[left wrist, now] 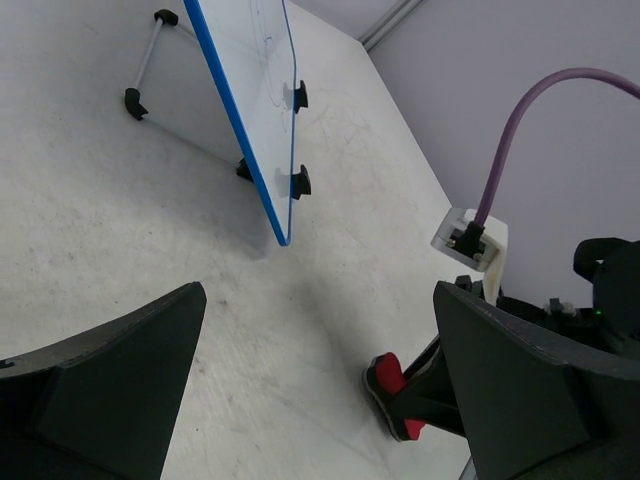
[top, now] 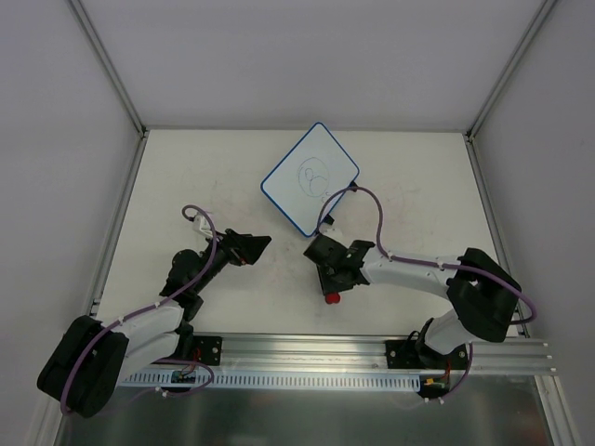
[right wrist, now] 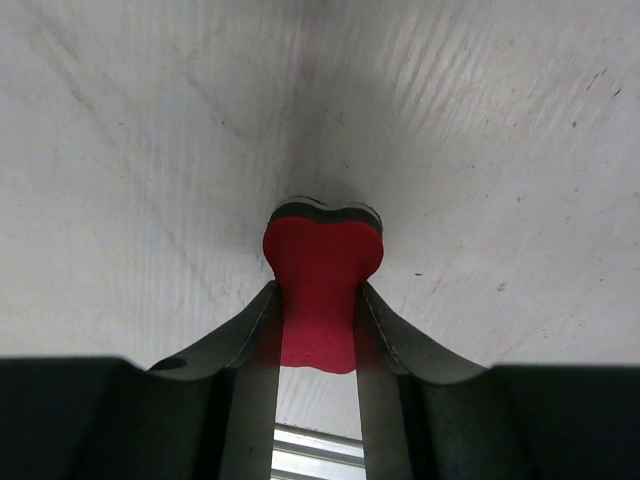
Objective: Erase the whiteboard
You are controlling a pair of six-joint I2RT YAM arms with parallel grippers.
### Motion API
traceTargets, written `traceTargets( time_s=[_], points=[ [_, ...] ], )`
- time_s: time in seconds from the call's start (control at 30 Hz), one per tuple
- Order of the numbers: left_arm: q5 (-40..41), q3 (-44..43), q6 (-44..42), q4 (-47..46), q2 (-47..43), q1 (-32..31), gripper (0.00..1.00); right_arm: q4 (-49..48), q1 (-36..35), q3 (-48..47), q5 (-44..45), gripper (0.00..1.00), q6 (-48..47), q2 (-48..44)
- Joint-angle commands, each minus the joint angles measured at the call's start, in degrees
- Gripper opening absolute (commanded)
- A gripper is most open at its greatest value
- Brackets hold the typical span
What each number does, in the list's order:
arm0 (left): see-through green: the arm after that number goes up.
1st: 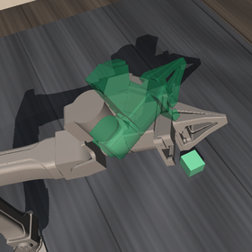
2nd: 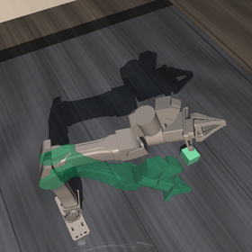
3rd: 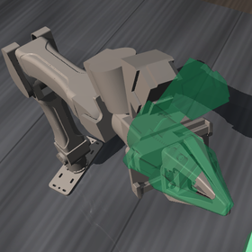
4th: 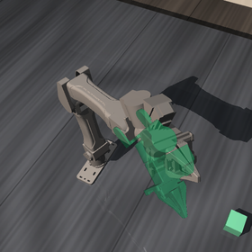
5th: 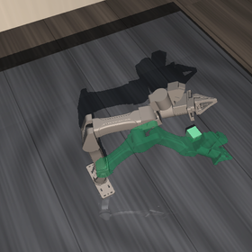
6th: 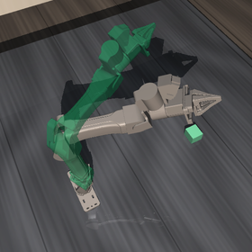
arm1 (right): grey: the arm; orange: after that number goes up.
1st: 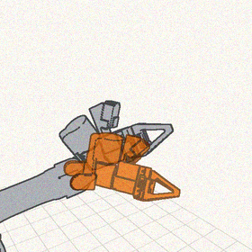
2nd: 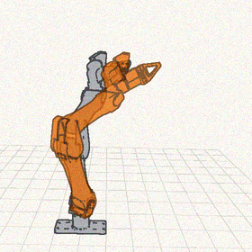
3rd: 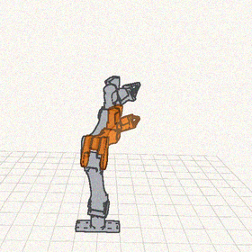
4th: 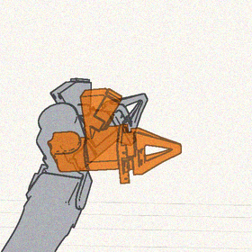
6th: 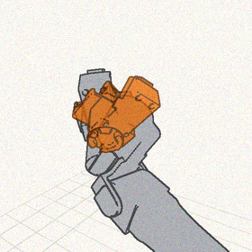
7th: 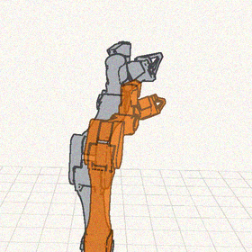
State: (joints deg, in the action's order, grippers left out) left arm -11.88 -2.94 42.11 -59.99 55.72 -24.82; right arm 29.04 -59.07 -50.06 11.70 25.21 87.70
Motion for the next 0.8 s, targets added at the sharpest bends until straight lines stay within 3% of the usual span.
traceTargets(
  time_s=[0.0, 0.17, 0.27, 0.3, 0.4, 0.6, 0.77],
  points=[
    [1.5, -0.6, -2.3, -2.1, -0.1, -0.5, 0.99, 1.8, 0.2, -5.3, 4.9, 0.01, -5.2, -3.9],
    [3.2, -5.5, -2.3, -2.3, 6.9, -0.5, 0.99, 2.2, 1.8, -10.7, 8.5, 0.0, -13.1, -7.6],
    [3.6, -6.2, -2.2, -9.9, 11.8, -0.5, 0.99, 2.1, 4.0, -15.5, 8.0, 0.0, -19.0, -7.8],
    [4.0, -5.8, -2.2, -15.3, 13.2, -0.4, 0.99, 2.1, 4.8, -17.0, 6.0, 0.0, -23.3, -7.4],
    [5.7, -7.1, -2.6, -20.3, 18.5, -0.5, 0.99, 2.0, 9.1, -23.0, -1.1, 0.0, -29.4, -5.7],
    [7.1, -15.1, -3.5, -18.6, 25.9, -0.5, 0.9, -3.4, 19.8, -29.0, -19.6, 0.0, -34.9, -3.1],
    [8.0, -18.4, -5.1, -22.5, 30.7, -0.5, 0.89, -10.7, 22.0, -29.4, -14.5, 0.0, -42.2, -0.8]
  ],
)
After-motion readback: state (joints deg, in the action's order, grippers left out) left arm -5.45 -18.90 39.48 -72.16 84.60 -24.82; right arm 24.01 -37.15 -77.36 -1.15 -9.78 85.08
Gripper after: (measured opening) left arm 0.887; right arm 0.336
